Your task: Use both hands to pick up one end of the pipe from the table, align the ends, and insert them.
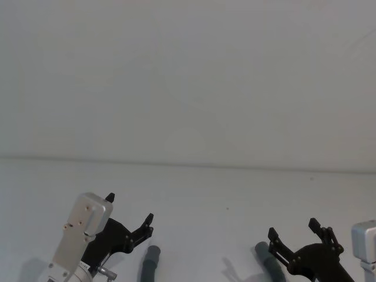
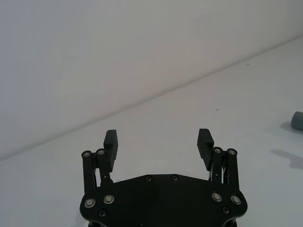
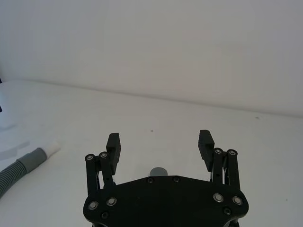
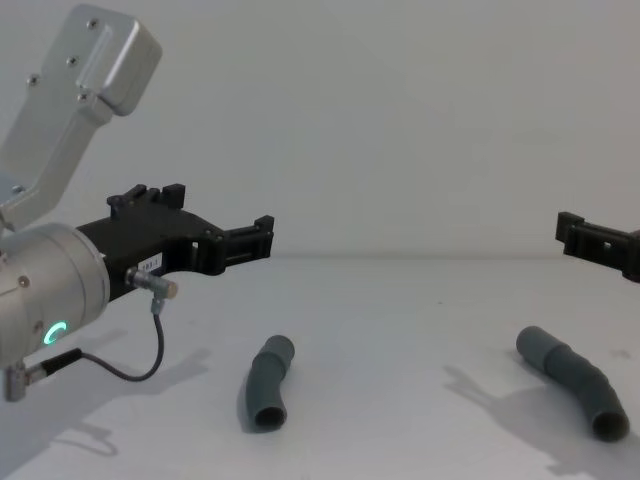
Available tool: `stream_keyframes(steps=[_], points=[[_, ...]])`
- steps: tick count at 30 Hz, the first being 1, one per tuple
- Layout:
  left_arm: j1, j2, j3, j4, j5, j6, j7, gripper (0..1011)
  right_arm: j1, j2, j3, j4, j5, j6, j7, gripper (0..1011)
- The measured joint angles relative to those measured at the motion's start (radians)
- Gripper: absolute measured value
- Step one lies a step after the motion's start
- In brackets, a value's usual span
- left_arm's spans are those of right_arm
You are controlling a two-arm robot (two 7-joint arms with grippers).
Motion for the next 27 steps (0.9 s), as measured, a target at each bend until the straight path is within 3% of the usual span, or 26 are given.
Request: stream_keyframes(steps=[20, 27], points=[[0.001, -0.003, 0.000, 0.001, -0.001, 0.000, -0.001, 1001, 0.000, 0.000, 0.000, 0.000, 0.000, 0.000, 0.000, 1000], [0.016, -0.020, -0.001, -0.001, -0.024, 0.022, -0.006, 1001, 0.000, 0.000, 0.000, 0.000, 0.000, 0.000, 0.000, 1000]])
